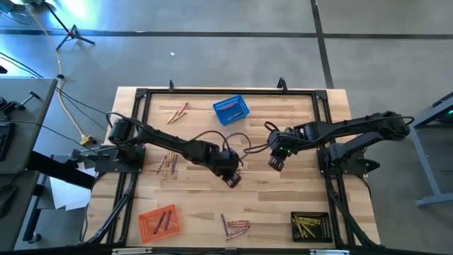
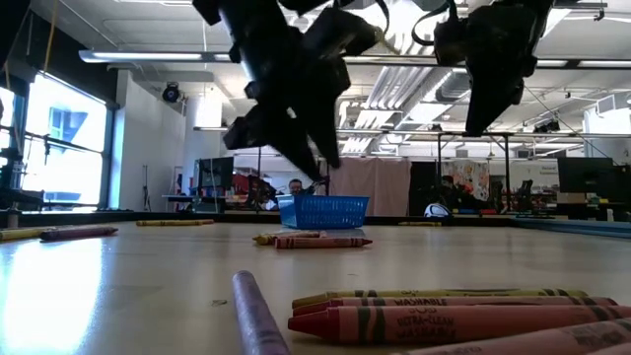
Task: Sort crayons
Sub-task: Put the red crayon into the blue bin
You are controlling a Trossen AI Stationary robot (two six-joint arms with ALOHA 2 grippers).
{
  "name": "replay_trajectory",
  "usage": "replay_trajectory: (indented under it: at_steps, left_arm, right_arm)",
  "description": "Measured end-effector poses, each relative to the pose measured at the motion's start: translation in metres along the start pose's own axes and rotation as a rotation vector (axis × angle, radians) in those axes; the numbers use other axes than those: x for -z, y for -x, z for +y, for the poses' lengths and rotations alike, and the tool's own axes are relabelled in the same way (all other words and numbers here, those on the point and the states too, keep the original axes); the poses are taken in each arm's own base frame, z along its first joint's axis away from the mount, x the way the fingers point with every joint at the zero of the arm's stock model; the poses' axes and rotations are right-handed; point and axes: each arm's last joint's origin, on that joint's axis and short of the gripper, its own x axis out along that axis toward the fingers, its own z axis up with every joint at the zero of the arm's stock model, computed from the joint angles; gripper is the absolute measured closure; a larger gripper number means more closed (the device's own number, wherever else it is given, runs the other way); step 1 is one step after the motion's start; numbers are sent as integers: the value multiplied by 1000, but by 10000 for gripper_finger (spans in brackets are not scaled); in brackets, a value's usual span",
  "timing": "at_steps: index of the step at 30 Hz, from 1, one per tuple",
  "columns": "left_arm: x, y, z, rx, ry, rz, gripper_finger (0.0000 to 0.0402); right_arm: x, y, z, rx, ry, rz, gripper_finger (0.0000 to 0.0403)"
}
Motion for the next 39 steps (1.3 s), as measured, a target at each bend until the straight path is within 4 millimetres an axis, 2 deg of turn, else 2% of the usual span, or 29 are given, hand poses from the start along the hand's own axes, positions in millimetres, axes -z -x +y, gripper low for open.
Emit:
replay_trajectory:
  at_steps: [3, 6, 9, 17, 30, 39]
  left_arm:
    - [3, -7, -6, -19, -167, 20, 298]
    - [1, -6, -12, -38, -316, 3, 298]
    - [1, -9, -10, -90, -409, -9, 298]
    - [3, -16, -6, -125, -504, 34, 298]
    - [10, -34, 0, -161, -507, 100, 298]
    - [12, -54, 4, -171, -507, 120, 298]
  right_arm:
    - [1, 0, 0, 3, 20, 6, 318]
    - [1, 0, -1, 9, 39, 15, 318]
    - [2, 0, -2, 14, 42, 21, 318]
    - [2, 0, -4, 59, 59, 14, 318]
    - [3, 0, -6, 113, 63, -1, 318]
    - [9, 7, -10, 130, 65, 30, 318]
